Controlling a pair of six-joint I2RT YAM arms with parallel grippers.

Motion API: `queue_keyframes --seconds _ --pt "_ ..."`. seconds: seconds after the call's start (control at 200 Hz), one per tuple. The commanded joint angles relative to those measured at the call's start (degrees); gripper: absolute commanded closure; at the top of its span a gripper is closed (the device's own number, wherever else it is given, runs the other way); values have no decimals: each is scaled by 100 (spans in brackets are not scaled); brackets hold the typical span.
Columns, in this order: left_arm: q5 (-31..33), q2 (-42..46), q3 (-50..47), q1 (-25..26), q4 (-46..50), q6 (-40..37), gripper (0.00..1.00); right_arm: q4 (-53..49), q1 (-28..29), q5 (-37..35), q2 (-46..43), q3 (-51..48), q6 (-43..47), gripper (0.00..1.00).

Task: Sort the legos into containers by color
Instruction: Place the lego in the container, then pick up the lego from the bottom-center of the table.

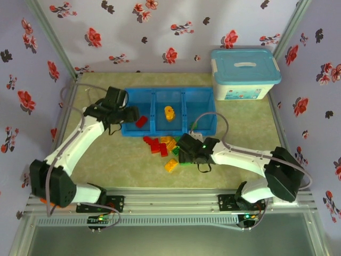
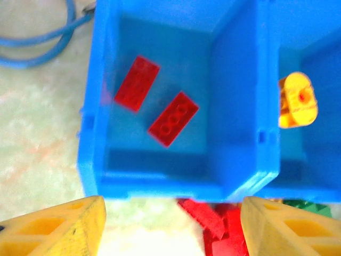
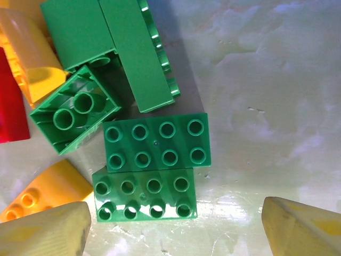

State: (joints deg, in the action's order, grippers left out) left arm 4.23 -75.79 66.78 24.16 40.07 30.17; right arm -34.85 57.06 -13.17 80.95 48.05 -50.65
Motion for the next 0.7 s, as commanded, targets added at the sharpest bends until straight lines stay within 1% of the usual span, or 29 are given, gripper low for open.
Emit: queue_keyframes --seconds 0.0,0.14,0.295,0.41,0.57,0.695 --pt "-27 588 -553 66 15 263 32 29 59 33 271 201 -209 16" --pt "-29 1259 -1167 162 66 449 32 31 129 34 616 320 -384 17" --pt "-31 1678 -1629 261 158 589 32 122 209 5 884 371 -563 18" --pt "-32 1848 -1842 352 185 659 32 187 209 21 1038 389 -627 19" --pt "-28 2053 -2074 418 176 739 32 272 213 -17 1138 337 -730 24" --pt "-27 2109 -2176 440 175 762 32 269 211 -2 1186 336 -783 25"
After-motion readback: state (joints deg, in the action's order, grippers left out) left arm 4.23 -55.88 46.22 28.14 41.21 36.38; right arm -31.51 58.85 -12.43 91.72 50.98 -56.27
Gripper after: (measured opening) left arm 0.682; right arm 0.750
